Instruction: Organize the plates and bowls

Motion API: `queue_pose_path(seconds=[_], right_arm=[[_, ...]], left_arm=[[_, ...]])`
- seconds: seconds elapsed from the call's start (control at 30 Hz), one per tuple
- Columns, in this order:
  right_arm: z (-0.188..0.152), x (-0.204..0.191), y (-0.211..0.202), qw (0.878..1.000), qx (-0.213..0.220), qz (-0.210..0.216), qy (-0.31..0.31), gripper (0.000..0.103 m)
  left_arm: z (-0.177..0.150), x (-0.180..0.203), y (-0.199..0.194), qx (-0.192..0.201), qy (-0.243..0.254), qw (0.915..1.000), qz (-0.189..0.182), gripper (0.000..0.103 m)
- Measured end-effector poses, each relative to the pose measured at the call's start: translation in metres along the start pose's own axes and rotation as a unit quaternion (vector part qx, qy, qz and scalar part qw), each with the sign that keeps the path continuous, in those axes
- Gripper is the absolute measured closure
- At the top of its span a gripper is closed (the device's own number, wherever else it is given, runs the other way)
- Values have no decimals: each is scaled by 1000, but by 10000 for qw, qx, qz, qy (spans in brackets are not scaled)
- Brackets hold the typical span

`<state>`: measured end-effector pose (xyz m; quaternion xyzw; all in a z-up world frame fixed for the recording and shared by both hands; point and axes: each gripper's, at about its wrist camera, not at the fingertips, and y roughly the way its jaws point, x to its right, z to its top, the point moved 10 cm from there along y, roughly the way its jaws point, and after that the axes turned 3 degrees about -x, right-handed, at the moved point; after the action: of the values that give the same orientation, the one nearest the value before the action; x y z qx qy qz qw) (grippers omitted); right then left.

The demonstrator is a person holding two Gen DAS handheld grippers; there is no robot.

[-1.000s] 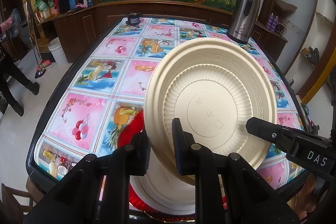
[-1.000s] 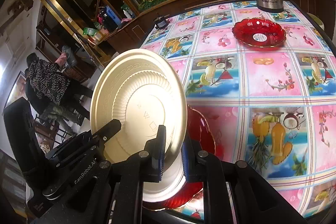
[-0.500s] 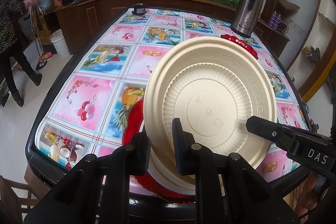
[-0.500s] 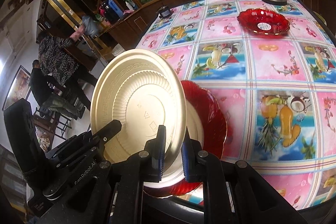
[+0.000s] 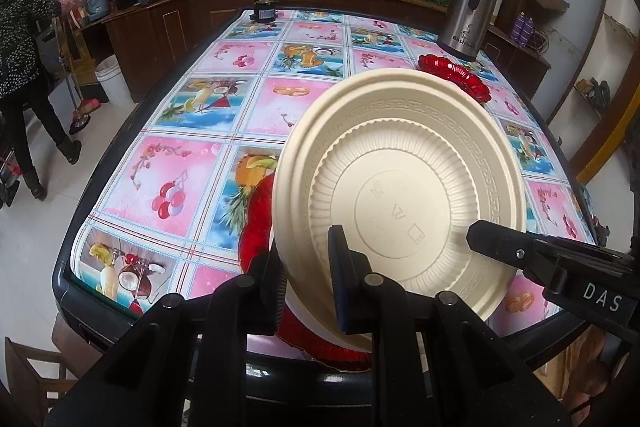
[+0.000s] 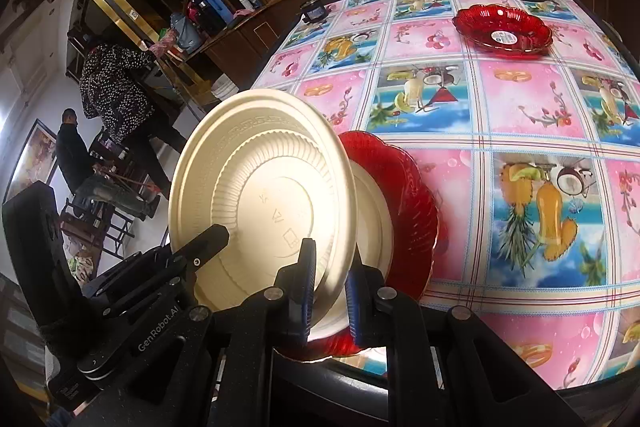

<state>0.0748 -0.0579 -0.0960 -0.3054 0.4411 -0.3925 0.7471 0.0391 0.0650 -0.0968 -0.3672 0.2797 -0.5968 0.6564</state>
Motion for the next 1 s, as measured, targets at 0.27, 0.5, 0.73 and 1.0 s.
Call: queue_pose_path(seconds=[0.27, 0.5, 0.73, 1.0], right_arm=[[-7, 5, 1, 9999, -30, 26, 130, 89], [-11, 4, 0, 9999, -45, 9, 143, 89], [-14, 5, 3, 9998, -92, -5, 168, 89], [-14, 5, 4, 9998, -105, -9, 178, 89]], left_arm=[[-7, 2, 1, -87, 11, 10000, -16, 86], [-12, 3, -1, -102, 11, 9999, -17, 86], [-13, 3, -1, -149, 27, 9999, -30, 86], [-14, 4, 0, -176, 4, 9998, -61, 86]])
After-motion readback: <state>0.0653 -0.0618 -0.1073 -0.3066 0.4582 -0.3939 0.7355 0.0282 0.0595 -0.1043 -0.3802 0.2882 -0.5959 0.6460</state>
